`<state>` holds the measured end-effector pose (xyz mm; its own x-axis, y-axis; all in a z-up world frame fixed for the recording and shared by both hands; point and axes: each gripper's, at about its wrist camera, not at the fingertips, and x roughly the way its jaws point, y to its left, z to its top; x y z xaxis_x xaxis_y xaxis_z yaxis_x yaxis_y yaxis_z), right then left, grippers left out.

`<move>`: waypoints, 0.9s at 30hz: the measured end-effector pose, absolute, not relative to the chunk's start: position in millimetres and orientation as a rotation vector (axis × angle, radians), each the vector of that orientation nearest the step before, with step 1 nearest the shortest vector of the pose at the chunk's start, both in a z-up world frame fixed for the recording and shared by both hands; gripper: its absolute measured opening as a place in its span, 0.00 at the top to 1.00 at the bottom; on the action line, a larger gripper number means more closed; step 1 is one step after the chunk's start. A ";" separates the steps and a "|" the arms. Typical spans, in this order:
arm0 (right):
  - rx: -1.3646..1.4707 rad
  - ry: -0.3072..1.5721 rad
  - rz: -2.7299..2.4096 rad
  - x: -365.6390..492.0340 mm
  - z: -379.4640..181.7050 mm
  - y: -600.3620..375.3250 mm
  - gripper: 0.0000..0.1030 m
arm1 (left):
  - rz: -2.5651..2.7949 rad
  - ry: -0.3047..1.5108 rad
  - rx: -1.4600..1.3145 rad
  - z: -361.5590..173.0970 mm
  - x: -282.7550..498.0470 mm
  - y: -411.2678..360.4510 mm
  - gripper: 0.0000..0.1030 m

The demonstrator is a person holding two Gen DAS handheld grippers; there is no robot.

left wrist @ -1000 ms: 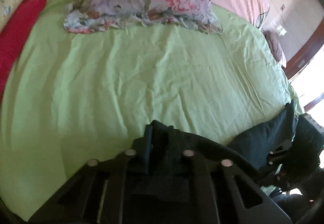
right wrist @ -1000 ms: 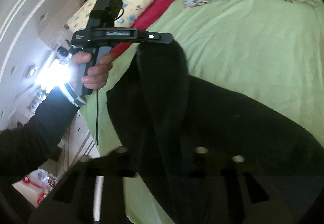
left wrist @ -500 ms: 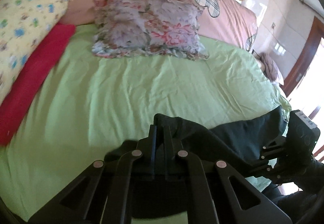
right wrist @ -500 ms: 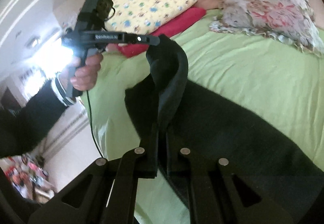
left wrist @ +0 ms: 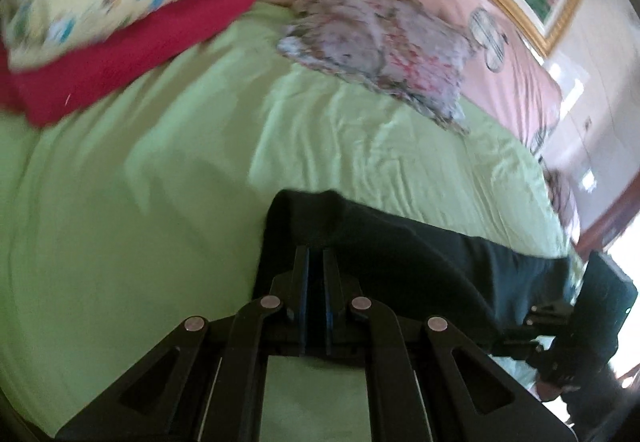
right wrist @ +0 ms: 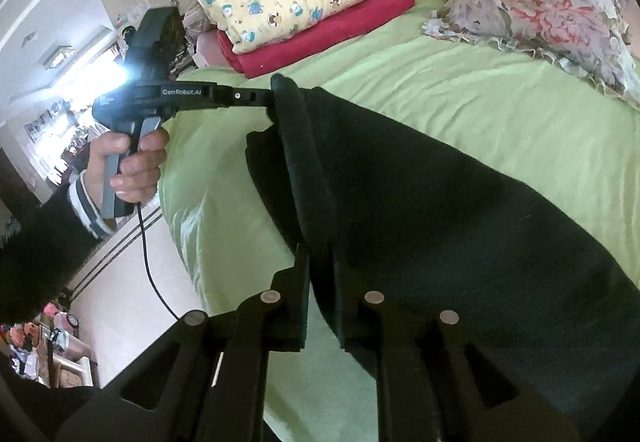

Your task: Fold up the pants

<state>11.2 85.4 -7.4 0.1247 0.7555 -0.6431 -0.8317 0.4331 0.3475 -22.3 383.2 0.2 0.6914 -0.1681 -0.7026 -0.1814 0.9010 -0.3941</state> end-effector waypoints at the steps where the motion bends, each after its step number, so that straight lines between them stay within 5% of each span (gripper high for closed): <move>1: -0.099 0.876 1.161 12.0 -8.1 86.3 0.85 | 0.040 0.818 -0.484 -2.3 -27.1 385.4 0.95; 6: -0.040 0.886 1.193 8.6 -5.5 84.9 0.81 | 0.106 0.788 -0.569 -1.0 -54.4 385.0 0.74; 8: -0.025 0.883 1.203 7.3 -2.9 84.5 0.81 | 0.138 0.762 -0.592 3.5 -64.9 382.6 0.50; 9: -0.021 0.876 1.202 6.8 -1.2 84.0 0.81 | 0.148 0.743 -0.611 6.0 -70.6 381.4 0.47; 15: 0.011 0.856 1.174 11.0 6.7 74.6 0.79 | 0.155 0.735 -0.695 9.7 -80.1 370.2 0.38; 19: 0.041 0.839 1.126 20.5 10.9 60.1 0.62 | 0.170 0.778 -0.668 4.4 -75.5 355.2 0.37; 27: 0.161 0.838 0.980 69.6 15.0 21.3 0.61 | 0.175 0.854 -0.664 -23.8 -60.1 348.1 0.37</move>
